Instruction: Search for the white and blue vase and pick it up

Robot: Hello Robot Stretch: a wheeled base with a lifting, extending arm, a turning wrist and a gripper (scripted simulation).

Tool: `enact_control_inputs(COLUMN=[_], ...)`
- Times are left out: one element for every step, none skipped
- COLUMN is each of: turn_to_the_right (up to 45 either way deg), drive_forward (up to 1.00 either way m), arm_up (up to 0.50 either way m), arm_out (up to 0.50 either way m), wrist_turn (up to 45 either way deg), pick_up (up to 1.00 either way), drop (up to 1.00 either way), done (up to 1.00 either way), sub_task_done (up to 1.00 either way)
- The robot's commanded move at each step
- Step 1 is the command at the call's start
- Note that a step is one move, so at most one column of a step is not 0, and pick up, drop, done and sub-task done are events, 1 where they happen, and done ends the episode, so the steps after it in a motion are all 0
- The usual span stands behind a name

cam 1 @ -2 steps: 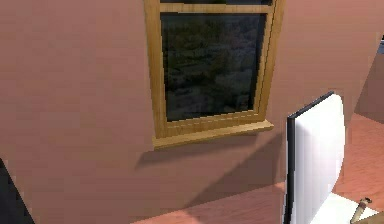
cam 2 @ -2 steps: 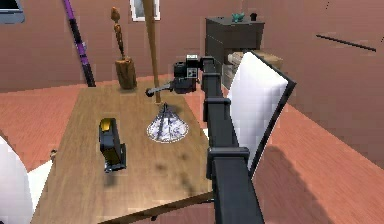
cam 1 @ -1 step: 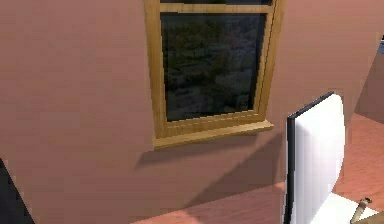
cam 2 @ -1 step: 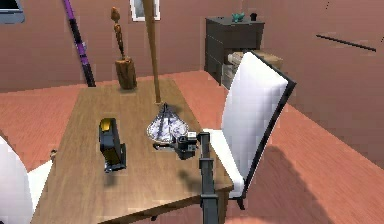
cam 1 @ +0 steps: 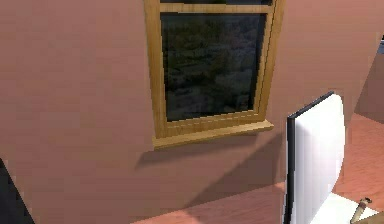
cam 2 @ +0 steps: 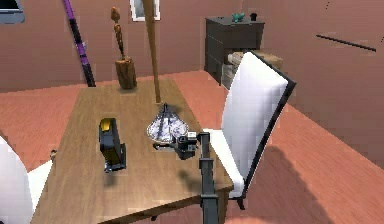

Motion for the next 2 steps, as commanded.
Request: enact_control_inputs(turn_to_the_right=[0.0, 0.0], drive_forward=[0.00, 0.00], arm_up=[0.10, 0.00], arm_out=[0.00, 0.00], wrist_turn=[0.0, 0.0], pick_up=[0.00, 0.00], drop=[0.00, 0.00], done=[0.00, 1.00], sub_task_done=[0.00, 0.00])
